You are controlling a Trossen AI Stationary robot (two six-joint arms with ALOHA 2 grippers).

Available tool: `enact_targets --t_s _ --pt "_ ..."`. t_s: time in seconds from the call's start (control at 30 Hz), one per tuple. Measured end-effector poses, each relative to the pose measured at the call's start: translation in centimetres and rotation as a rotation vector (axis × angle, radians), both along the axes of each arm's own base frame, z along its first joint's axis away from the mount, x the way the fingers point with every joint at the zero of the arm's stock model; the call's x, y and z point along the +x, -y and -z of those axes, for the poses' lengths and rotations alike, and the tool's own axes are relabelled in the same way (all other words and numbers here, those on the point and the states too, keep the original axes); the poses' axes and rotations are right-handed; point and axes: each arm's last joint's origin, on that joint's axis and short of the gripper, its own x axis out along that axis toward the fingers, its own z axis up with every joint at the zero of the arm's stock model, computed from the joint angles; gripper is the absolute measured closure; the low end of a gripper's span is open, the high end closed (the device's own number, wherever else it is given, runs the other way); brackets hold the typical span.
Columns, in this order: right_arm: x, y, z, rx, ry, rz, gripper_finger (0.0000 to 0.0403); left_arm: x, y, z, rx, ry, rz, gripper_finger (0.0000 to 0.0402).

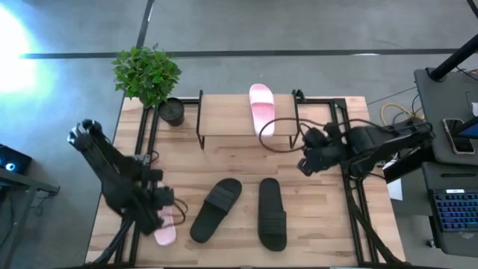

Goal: Pick and place slides into the shelf
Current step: Put the pink slipper on the shelf

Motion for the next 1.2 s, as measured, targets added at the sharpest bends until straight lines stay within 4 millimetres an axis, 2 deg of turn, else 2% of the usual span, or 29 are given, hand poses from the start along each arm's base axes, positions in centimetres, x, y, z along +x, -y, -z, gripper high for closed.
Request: enact_targets --t_s 0.07,0.23,0.43,0.57,0.8,0.93,1.2 --pt "0.1 -0.3 0.9 -0.008 -0.024 0.007 0.0294 -0.1 1.8 0.7 0.006 -0.053 -0.01 0.0402" --pt "0.2 -0.5 2.9 -0.022 -0.072 0.025 0.0226 -1.0 5.7 1.7 -0.026 -0.031 -0.142 0.0401" --pt "0.3 -0.4 4.1 -0.065 -0.083 0.038 0.0163 -3.7 8.3 3.0 -0.046 0.007 -0.413 0.0361" --pt "0.4 -0.3 4.5 -0.089 -0.078 0.045 0.0135 -4.5 9.3 3.8 -0.039 0.029 -0.526 0.0311" --pt "0.4 -0.2 4.5 -0.127 -0.066 0.055 0.011 -4.2 10.1 7.0 0.113 0.03 -0.457 0.0241" --pt "0.4 -0.2 4.5 -0.136 -0.059 0.065 0.0108 -4.1 10.2 8.8 0.226 0.035 -0.489 0.0227" --pt "0.4 -0.2 4.7 -0.139 -0.065 0.065 0.0108 -4.1 10.1 10.8 0.369 0.039 -0.536 0.0225"
